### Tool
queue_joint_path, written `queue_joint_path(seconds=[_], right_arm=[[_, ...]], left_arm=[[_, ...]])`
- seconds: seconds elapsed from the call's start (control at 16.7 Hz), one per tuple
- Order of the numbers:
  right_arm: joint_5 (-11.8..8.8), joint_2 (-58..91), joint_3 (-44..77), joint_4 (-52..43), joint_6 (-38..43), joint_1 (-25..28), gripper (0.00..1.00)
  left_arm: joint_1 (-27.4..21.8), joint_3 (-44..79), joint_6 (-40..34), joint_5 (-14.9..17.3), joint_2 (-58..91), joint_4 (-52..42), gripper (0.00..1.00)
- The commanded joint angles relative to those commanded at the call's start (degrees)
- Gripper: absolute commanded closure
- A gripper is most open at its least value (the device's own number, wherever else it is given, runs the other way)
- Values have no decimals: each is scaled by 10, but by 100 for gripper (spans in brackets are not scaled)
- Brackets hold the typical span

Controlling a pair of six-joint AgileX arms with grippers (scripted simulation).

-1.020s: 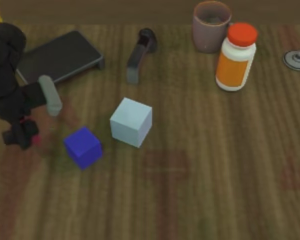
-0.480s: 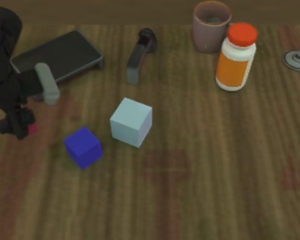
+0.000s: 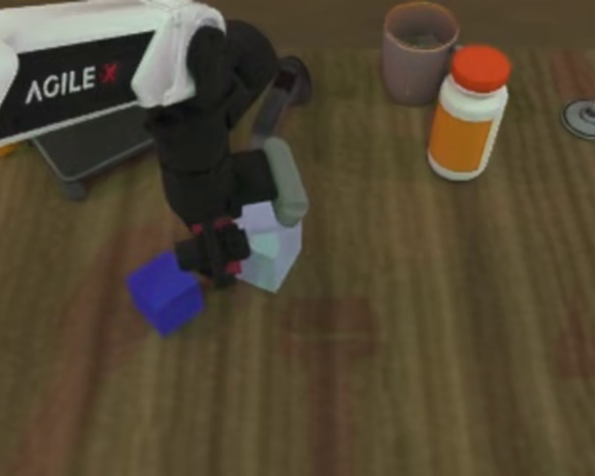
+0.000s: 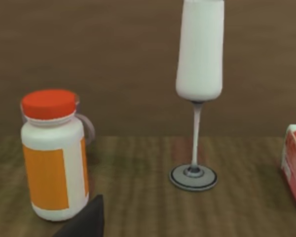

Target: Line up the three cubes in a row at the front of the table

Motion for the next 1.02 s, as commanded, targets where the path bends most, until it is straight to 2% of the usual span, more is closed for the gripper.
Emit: queue_joint_path(seconds=[0.3, 0.48, 0.6, 1.02], right_arm=[[0, 0, 0, 0, 0, 0, 0], [0, 0, 0, 0, 0, 0, 0], [0, 0, 0, 0, 0, 0, 0], [0, 0, 0, 0, 0, 0, 0]], left_arm=[[-214, 87, -111, 0, 46, -41, 100], [-286, 120, -159, -2, 56, -52, 100], [-304, 128, -173, -3, 58, -54, 100], [-302, 112, -173, -3, 64, -30, 100]])
